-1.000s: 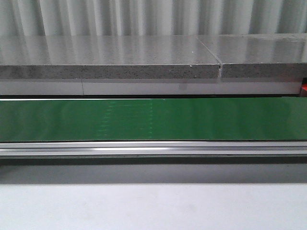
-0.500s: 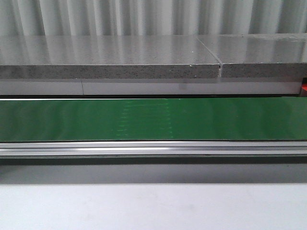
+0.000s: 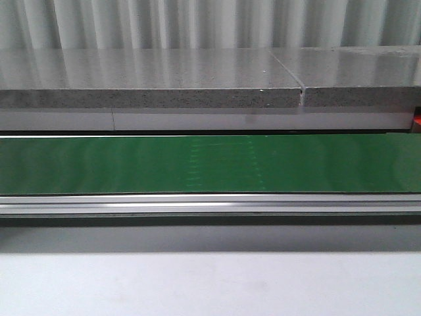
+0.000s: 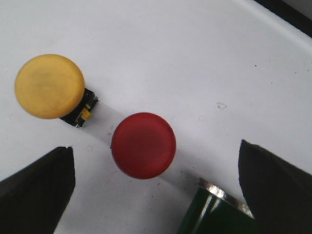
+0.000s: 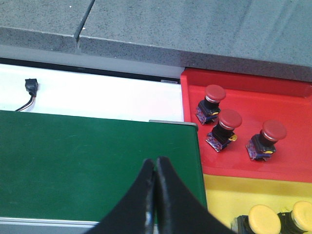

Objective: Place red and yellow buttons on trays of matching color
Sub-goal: 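Move the left gripper down toward the remaining red push-button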

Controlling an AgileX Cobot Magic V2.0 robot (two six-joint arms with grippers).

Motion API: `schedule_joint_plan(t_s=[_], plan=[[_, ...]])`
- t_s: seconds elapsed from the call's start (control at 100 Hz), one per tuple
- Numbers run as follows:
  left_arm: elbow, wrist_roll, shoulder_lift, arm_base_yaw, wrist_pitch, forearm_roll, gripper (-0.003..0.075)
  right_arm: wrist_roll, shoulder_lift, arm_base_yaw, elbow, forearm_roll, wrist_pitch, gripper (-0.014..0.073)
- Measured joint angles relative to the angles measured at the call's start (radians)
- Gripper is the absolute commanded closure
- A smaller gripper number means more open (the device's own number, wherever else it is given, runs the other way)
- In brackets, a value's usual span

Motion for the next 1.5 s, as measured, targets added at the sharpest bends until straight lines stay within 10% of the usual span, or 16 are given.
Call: schedule_joint_plan(t_s=[0.53,1.06,1.5], plan=[[-0.048,0.000,0.098,0.000,-0.006,-0.027,0.0142,0.000,0.000,0.000,0.000,0.000,0.000,0.0661],[-0.055,0.000,0.098,0.000,0.009,-0.038,0.0741,0.000,0.000,0.000,0.000,0.000,0.000,0.0661],[-0.154,0.140,-0.094,0.000,0.132,-0.102,0.0740,0.000,0.000,0.000,0.000,0.000,0.000,0.0661]])
